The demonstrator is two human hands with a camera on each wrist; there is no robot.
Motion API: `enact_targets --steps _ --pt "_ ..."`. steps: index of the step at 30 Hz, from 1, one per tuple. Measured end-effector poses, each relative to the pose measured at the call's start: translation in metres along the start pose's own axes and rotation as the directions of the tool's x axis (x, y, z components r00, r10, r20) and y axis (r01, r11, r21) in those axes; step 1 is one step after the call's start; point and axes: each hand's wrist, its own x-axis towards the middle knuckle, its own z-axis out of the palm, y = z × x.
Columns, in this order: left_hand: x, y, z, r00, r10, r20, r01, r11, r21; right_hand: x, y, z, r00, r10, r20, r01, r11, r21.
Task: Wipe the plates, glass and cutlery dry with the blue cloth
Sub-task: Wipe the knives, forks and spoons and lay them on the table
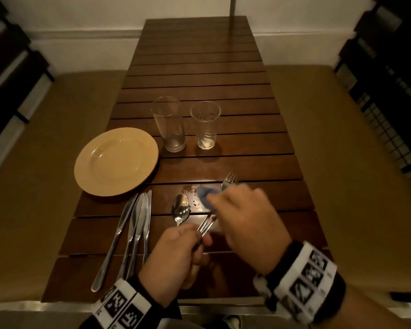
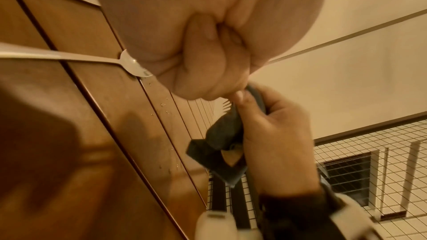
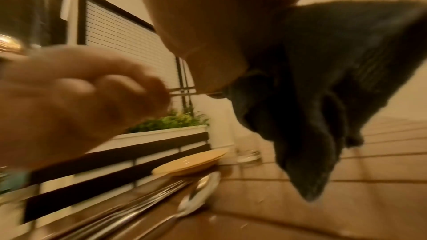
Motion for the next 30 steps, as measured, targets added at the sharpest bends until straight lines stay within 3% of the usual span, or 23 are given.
enact_targets --steps 4,8,11,15,20,22,24,26,30 --pt "0.002 0.002 0.003 1.000 0.024 -0.013 -0.023 1.000 0.006 0.019 0.015 -0.009 0.978 0.196 -0.077 -0.197 0.980 -0.005" --pt "0.001 0.007 -0.004 0.998 0.061 -0.021 -0.061 0.998 0.023 -0.003 -0.025 -0.008 1.000 -0.009 0.011 0.009 1.000 0.029" --pt "-0.006 0.007 -0.011 0.998 0.067 0.013 -0.068 0.997 0.037 -0.005 -0.013 -0.010 0.999 -0.049 -0.008 0.049 0.999 0.001" --pt "-0.007 0.006 -0.014 0.992 0.121 0.039 -0.123 0.992 0.033 0.012 0.005 -0.016 0.990 0.045 -0.136 -0.036 0.997 0.070" --pt "-0.013 0.007 -0.020 0.986 0.146 0.085 -0.154 0.983 0.099 0.027 0.028 -0.021 0.919 0.334 -0.209 -0.247 0.902 0.354" --pt "-0.015 0.003 -0.025 0.990 0.119 0.073 -0.127 0.986 0.106 0.021 0.017 -0.021 0.951 0.256 -0.172 -0.180 0.914 0.365" --pt "-0.014 0.000 -0.026 0.994 0.096 0.060 -0.100 0.993 0.064 0.010 -0.002 -0.019 0.990 0.092 -0.103 -0.054 0.946 0.320" --pt "-0.013 -0.001 -0.026 0.995 0.082 0.062 -0.084 0.996 0.032 0.006 -0.002 -0.016 0.996 0.019 -0.087 0.005 0.962 0.272" --pt "-0.017 0.002 -0.024 0.993 0.081 0.090 -0.078 0.996 -0.037 0.022 0.025 -0.015 0.929 0.270 -0.252 -0.181 0.927 0.328"
